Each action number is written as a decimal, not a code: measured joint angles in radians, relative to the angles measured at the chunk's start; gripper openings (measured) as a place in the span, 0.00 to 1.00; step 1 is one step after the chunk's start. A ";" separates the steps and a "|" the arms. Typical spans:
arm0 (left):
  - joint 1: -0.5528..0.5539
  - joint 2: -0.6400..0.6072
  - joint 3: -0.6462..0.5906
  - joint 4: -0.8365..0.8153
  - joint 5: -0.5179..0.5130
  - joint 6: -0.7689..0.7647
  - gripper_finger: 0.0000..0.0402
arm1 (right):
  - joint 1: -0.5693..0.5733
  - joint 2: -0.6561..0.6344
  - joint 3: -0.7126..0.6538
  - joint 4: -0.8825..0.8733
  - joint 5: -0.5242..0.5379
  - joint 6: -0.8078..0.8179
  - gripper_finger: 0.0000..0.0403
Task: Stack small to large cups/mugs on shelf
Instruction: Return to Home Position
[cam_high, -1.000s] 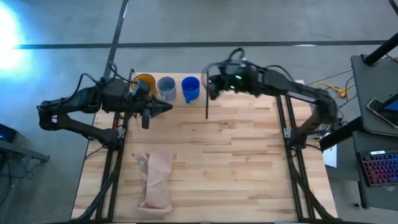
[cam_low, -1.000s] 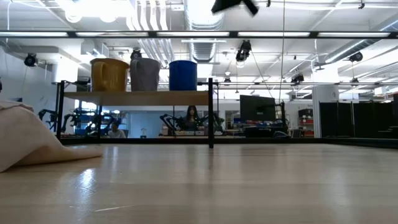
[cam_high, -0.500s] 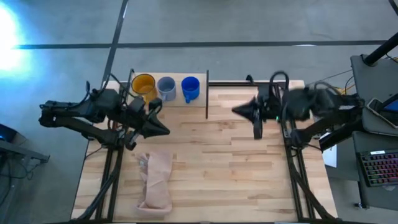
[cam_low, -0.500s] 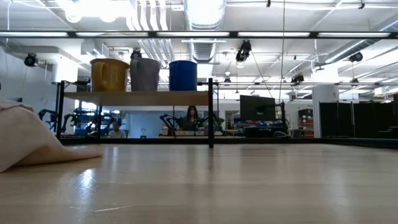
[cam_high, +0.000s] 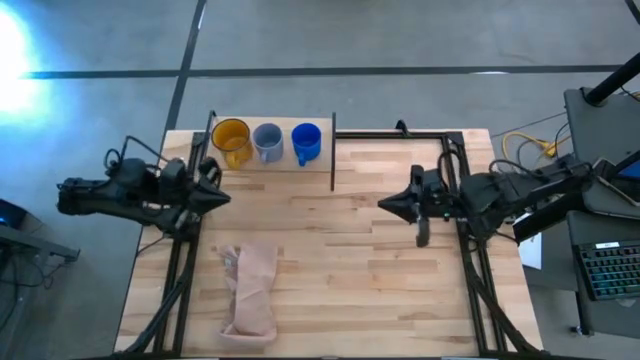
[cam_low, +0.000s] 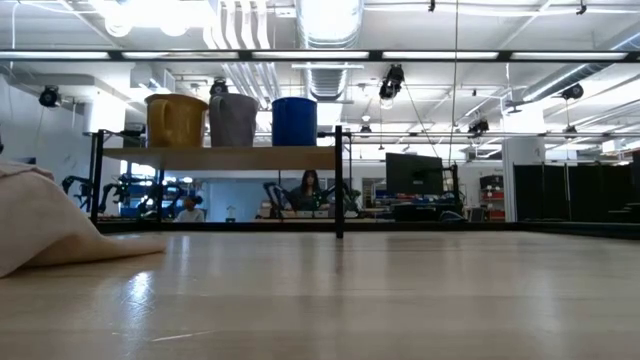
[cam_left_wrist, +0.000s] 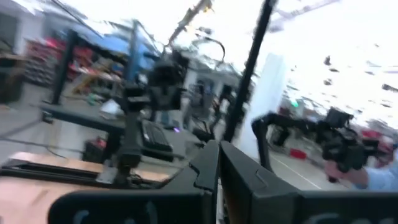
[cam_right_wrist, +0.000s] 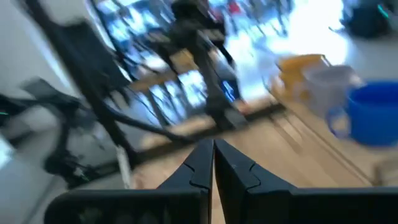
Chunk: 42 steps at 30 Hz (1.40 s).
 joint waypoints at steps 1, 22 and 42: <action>0.000 -0.029 -0.026 0.001 -0.025 0.002 0.00 | 0.001 -0.026 -0.054 0.088 -0.021 -0.034 0.02; 0.001 -0.465 -0.450 -0.029 -0.122 -0.009 0.00 | 0.001 -0.292 -0.592 0.446 -0.061 -0.086 0.02; 0.002 -0.466 -0.568 -0.396 -0.153 -0.284 0.00 | -0.057 -0.403 -0.843 0.755 -0.268 -0.252 0.02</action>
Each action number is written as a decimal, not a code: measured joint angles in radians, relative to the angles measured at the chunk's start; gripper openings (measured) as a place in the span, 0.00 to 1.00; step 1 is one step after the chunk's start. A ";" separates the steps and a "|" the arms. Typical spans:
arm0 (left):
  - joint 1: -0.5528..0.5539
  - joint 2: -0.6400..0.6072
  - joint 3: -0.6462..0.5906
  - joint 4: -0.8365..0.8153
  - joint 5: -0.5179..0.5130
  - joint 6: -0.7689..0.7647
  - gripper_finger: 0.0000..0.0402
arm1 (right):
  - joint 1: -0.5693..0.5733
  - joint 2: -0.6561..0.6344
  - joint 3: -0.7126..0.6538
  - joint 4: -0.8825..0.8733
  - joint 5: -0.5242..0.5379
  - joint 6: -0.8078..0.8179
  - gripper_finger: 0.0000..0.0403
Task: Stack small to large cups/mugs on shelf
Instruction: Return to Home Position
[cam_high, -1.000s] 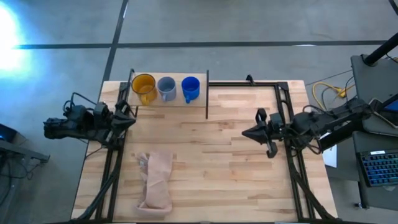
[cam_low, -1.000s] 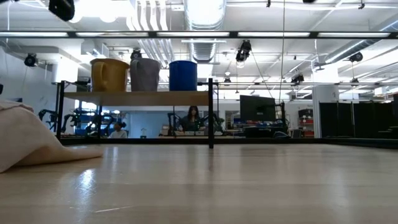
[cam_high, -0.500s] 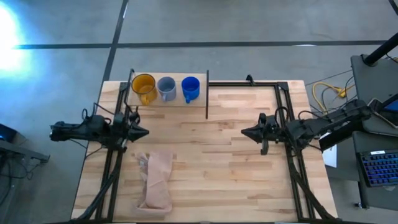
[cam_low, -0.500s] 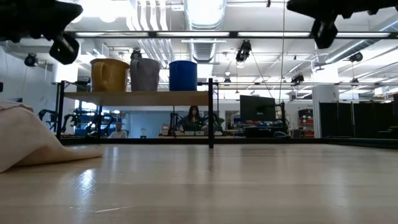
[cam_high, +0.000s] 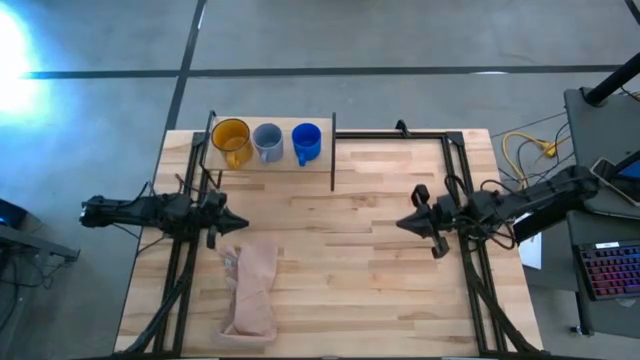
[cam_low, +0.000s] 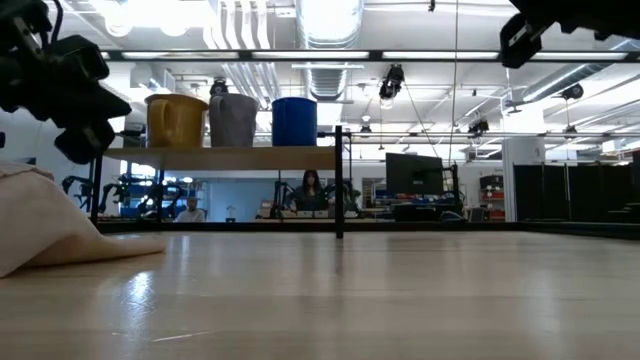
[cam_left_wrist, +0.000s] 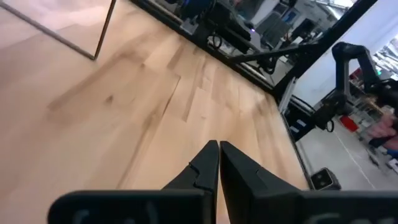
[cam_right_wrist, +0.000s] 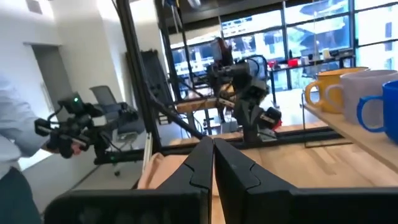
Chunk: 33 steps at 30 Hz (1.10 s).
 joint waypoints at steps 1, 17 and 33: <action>0.000 0.000 0.001 -0.009 0.000 -0.010 0.00 | -0.005 -0.007 -0.019 0.019 -0.007 -0.001 0.02; 0.002 0.003 0.009 -0.087 0.002 -0.029 0.00 | -0.042 -0.041 -0.249 0.213 -0.021 0.026 0.02; 0.002 0.036 0.003 -0.081 0.001 0.161 0.00 | -0.042 -0.035 -0.249 -0.107 0.132 0.122 0.02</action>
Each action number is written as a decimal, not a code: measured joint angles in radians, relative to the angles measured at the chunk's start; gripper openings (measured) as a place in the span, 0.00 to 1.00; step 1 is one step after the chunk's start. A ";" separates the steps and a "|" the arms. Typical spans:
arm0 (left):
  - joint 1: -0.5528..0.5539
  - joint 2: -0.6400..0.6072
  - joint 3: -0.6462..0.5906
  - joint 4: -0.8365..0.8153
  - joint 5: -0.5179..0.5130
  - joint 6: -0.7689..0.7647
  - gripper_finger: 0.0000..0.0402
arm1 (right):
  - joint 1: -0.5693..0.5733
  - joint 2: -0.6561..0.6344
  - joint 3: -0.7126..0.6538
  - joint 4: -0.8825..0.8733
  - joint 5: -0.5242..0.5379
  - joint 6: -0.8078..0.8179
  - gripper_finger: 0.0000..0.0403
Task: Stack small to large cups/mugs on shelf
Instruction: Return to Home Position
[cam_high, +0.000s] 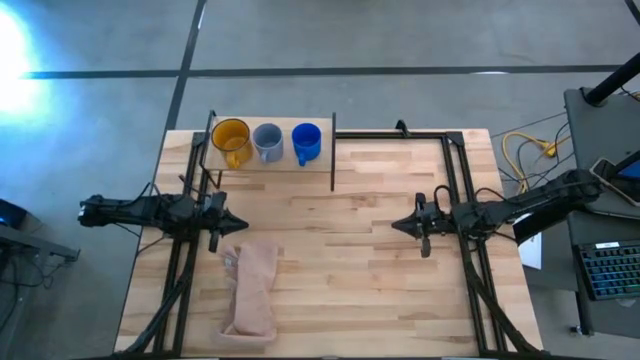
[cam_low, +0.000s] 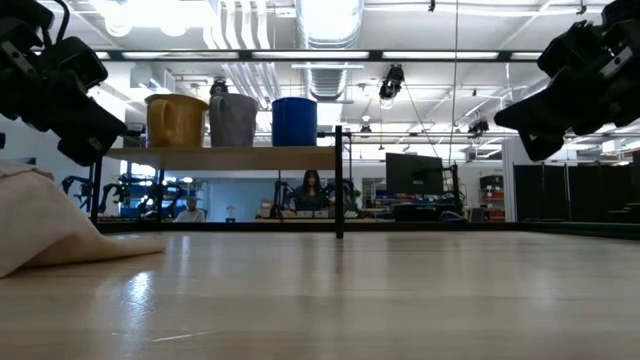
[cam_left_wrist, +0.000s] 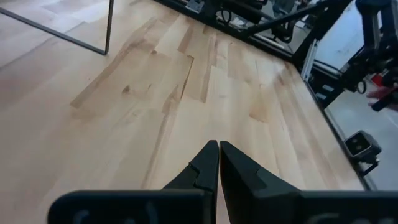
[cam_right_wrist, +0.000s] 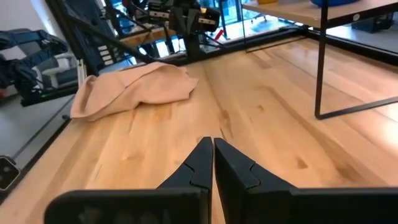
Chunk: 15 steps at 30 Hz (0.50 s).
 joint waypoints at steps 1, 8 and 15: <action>0.000 0.000 -0.001 0.003 0.000 -0.005 0.00 | 0.000 0.000 0.000 0.000 0.000 0.000 0.02; 0.000 0.000 -0.003 0.005 0.003 -0.006 0.00 | 0.000 0.000 0.000 0.001 0.000 0.000 0.02; 0.000 0.000 -0.003 0.006 0.003 -0.006 0.00 | 0.000 0.000 0.000 0.002 0.000 0.000 0.02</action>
